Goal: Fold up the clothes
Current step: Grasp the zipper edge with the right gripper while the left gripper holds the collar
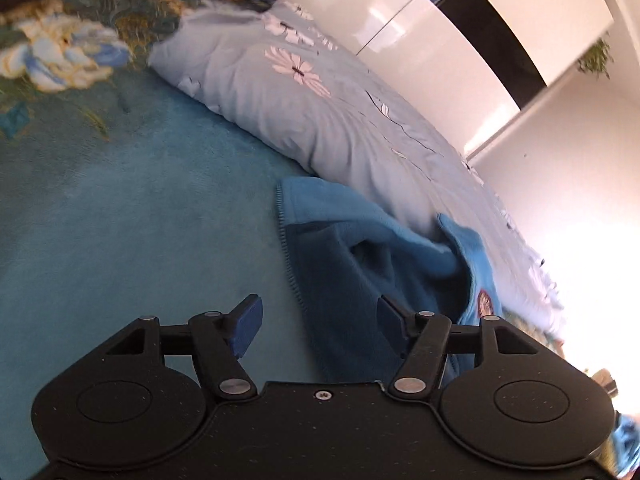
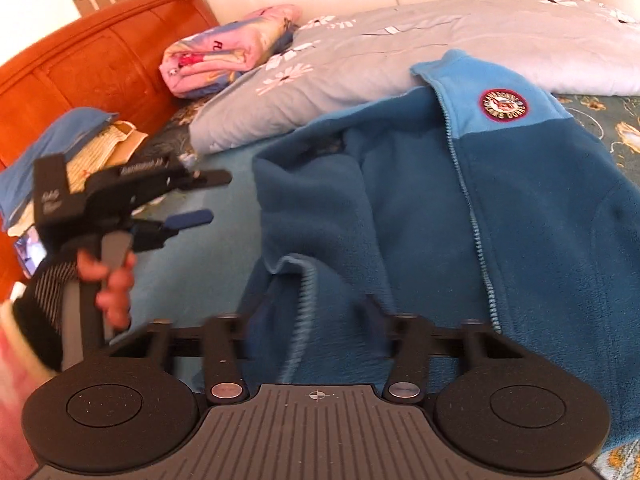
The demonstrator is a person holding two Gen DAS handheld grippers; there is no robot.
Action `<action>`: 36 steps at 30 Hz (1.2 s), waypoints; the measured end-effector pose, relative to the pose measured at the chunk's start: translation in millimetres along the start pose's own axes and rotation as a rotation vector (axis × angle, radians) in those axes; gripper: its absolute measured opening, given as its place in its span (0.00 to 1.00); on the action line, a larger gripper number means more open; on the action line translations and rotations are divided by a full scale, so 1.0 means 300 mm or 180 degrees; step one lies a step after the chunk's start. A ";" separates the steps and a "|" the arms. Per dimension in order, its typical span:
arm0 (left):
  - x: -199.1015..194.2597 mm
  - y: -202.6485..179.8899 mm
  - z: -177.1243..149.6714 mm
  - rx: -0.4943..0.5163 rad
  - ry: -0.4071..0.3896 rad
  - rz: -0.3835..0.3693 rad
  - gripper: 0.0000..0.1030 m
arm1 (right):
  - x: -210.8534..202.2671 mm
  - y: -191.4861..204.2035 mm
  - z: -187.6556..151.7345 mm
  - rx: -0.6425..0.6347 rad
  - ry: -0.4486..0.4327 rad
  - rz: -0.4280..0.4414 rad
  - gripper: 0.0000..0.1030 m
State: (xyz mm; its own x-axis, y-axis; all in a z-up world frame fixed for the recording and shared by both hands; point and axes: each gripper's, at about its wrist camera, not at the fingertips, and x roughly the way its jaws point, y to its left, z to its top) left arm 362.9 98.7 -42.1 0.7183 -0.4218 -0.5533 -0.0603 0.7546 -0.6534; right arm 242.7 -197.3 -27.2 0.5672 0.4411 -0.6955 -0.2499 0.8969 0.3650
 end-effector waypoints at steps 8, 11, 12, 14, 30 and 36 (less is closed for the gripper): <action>0.142 0.037 -0.043 -0.0394 0.0217 -0.0314 0.64 | -0.046 -0.187 -0.019 0.0584 -0.0168 -0.0150 0.12; 0.172 0.049 -0.039 -0.0610 0.0035 -0.0415 0.63 | -0.044 -0.235 -0.043 0.0720 -0.0146 -0.0144 0.12; 0.176 0.051 -0.037 -0.0687 -0.0048 -0.0433 0.63 | -0.044 -0.251 -0.051 0.0765 -0.0139 -0.0139 0.12; 0.191 0.069 -0.027 -0.0975 -0.0146 -0.0514 0.63 | -0.039 -0.272 -0.063 0.0840 -0.0140 -0.0080 0.12; 0.216 -0.326 0.103 0.0246 -0.0326 -0.0623 0.42 | -0.042 -0.341 -0.096 0.0997 -0.0200 0.0053 0.13; 0.357 -0.457 0.034 0.0813 0.0005 -0.0430 0.52 | -0.047 -0.345 -0.097 0.1050 -0.0207 0.0025 0.11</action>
